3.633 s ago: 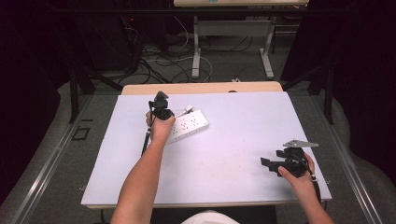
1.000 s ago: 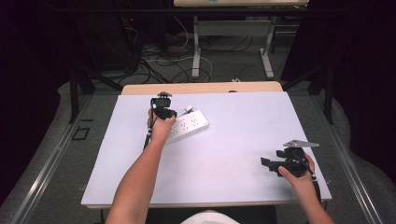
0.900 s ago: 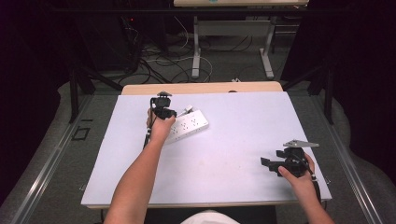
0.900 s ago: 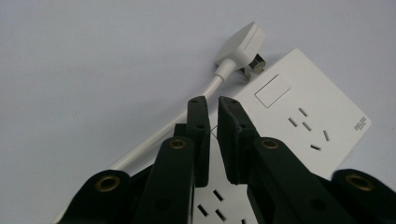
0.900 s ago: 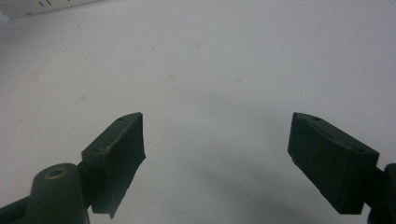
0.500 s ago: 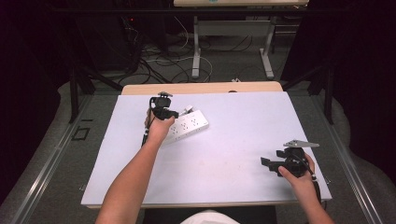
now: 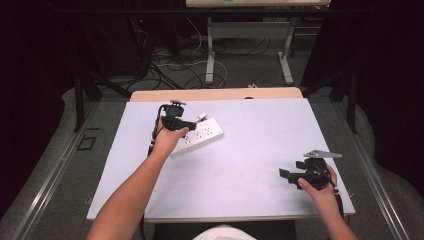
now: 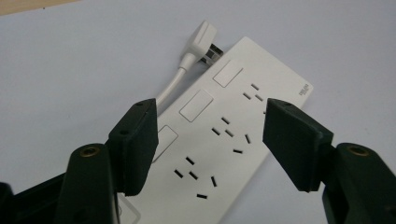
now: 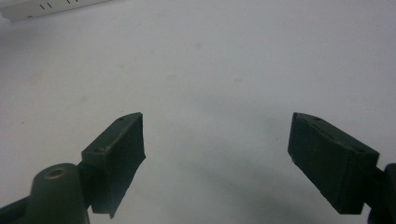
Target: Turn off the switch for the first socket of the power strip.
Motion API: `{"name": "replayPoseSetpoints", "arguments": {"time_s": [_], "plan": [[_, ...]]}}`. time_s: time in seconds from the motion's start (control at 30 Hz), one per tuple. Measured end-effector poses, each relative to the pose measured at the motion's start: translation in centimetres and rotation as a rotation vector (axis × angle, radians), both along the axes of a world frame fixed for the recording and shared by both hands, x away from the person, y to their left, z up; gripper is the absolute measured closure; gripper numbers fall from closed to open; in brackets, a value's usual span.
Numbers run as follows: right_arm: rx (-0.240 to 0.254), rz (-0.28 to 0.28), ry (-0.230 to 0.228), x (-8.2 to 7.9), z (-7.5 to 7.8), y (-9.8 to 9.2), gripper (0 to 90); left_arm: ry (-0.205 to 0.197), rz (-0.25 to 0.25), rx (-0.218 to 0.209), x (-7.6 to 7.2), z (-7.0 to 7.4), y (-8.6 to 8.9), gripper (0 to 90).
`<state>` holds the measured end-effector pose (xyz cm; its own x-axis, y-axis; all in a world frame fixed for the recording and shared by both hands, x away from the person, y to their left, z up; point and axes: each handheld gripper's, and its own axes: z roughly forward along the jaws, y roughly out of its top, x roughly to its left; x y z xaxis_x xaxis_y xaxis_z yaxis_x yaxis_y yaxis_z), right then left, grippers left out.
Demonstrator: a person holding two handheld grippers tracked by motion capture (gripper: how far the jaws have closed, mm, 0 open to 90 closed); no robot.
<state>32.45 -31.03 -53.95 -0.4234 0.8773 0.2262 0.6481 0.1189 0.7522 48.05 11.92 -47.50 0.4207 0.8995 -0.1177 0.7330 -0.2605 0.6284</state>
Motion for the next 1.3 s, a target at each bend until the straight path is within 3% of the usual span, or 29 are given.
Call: {"name": "replayPoseSetpoints", "arguments": {"time_s": [0.17,0.43,0.5,0.53,0.63,0.73,0.87,0.97,1.3], "plan": [[-0.002,0.001,-0.002,0.0,0.0,0.0,18.0,-0.027,-0.044,-0.015,-0.7,0.8,0.0,32.4],[-0.001,0.000,-0.001,-0.1,0.0,0.1,17.9,-0.020,-0.070,-0.026,-1.7,1.7,-0.2,29.9],[-0.002,0.002,-0.004,-0.1,0.1,0.1,17.9,-0.002,-0.046,-0.031,-2.0,1.8,-0.3,26.6],[-0.003,0.002,-0.004,-0.1,0.1,0.1,17.9,-0.003,-0.057,-0.021,-2.1,1.9,-0.3,24.2],[-0.004,0.003,-0.005,-0.1,0.1,0.1,17.9,-0.001,-0.044,-0.043,-2.5,2.0,-0.3,19.3],[-0.005,0.004,-0.006,-0.1,0.1,0.1,17.9,0.003,-0.059,-0.056,-3.0,2.1,0.0,14.1],[-0.001,0.003,-0.003,-0.1,0.0,-0.1,17.9,0.014,-0.088,-0.074,-3.9,2.3,0.5,0.3],[0.008,-0.003,-0.005,-0.1,0.0,-0.1,17.9,0.021,-0.104,-0.085,-4.7,2.5,1.2,0.3],[0.016,-0.015,-0.023,-0.3,0.4,-0.5,16.6,-0.031,-0.127,-0.099,-7.4,3.4,3.7,0.3]]}}
